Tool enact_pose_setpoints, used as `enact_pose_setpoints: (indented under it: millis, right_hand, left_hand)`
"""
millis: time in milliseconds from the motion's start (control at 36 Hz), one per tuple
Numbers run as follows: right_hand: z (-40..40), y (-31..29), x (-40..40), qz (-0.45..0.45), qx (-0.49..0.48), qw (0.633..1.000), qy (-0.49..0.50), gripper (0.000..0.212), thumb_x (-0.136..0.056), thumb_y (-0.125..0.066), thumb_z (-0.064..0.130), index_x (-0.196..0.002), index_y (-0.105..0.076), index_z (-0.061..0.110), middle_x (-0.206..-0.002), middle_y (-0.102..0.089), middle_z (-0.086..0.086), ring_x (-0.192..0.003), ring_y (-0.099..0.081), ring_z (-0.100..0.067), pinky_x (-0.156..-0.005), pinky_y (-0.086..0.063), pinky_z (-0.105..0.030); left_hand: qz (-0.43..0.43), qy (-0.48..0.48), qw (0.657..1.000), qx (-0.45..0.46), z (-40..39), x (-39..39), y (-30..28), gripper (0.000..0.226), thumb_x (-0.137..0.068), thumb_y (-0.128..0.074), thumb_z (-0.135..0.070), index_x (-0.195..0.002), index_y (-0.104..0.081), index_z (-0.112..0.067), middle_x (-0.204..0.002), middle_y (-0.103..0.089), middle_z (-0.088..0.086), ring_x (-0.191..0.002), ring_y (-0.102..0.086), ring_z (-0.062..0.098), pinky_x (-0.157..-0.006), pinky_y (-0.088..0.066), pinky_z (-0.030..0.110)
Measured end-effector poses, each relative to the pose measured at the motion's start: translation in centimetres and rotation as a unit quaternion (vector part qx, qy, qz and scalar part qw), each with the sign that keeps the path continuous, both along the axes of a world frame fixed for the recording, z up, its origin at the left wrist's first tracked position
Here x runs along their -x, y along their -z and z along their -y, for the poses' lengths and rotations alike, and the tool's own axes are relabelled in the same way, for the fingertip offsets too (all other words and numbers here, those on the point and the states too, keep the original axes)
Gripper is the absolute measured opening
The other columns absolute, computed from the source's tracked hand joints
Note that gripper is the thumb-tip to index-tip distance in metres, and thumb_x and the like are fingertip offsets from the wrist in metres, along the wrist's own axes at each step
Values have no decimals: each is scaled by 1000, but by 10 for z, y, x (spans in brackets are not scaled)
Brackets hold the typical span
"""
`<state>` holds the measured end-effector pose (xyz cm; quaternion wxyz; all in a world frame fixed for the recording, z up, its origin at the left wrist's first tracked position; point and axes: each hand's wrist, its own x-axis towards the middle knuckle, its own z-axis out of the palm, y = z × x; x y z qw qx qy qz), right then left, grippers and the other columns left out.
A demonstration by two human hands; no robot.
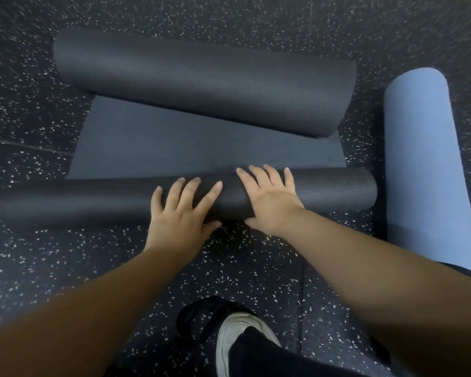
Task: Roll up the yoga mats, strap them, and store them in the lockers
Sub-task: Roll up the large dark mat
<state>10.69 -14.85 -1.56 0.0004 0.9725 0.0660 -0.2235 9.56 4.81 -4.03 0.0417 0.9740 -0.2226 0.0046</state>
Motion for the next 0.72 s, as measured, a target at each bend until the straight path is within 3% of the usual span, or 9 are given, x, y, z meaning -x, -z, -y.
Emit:
enact_pose_setpoints:
  millis: [83, 167, 194, 444, 528, 611, 722]
  right_hand:
    - [2, 1, -3, 10, -9, 1000, -3, 107, -85, -68, 44, -153, 12, 28, -161, 2, -3, -149, 3, -28, -118, 4, -56]
    - [5, 3, -3, 37, 6, 999, -6, 107, -85, -69, 44, -153, 12, 30, -161, 3, -5, -148, 1, -30, -119, 3, -54]
    - [6, 4, -2, 46, 10, 999, -1, 106, -86, -68, 43, -153, 13, 30, -161, 4, -5, -149, 3, -30, -119, 3, -54]
    - [20, 11, -1, 99, 44, 994, 24, 107, -87, -69, 26, -152, 16, 25, -160, -2, -6, -149, 3, -29, -118, 2, -53]
    - [20, 7, -3, 99, 28, 994, 27, 100, -89, -67, 35, -154, 8, 26, -158, -8, -6, -148, -3, -29, -117, 0, -57]
    - [20, 6, 1, 116, 25, 993, 20, 95, -88, -68, 37, -155, 0, 26, -156, -15, -6, -145, -11, -30, -117, -4, -56]
    - [25, 4, 14, 123, 3, 992, 9, 91, -87, -68, 39, -155, -8, 28, -155, -23, -3, -141, -19, -31, -116, -11, -51]
  left_hand:
    - [-44, 12, 998, -31, -4, -3, -1, 87, -76, -60, -59, -149, -20, -33, -148, -40, 11, -137, -34, 33, -106, -27, 63]
    - [-87, 17, 994, -59, -5, -16, -5, 98, -86, -52, -62, -144, 25, -42, -161, -4, 0, -149, 1, 23, -116, -5, 54]
    - [-103, 15, 992, -72, -4, -21, -8, 98, -88, -51, -60, -140, 30, -43, -161, 4, -2, -149, 7, 21, -117, 0, 52]
    - [-160, -22, 982, -101, 9, -57, -20, 116, -77, -70, -57, -145, 23, -44, -161, -3, 2, -148, 2, 27, -115, -4, 59]
    - [-115, -11, 986, -117, 9, -57, -17, 112, -80, -70, -52, -148, 18, -41, -156, -19, 4, -145, -16, 27, -115, -14, 57]
    - [-65, 13, 992, -104, 4, -55, -12, 99, -82, -69, -49, -150, 2, -41, -147, -35, 3, -134, -34, 27, -112, -24, 49]
    - [-64, 29, 995, -68, -4, -51, -11, 88, -77, -72, -48, -148, -20, -44, -138, -47, 2, -124, -44, 28, -105, -30, 44]
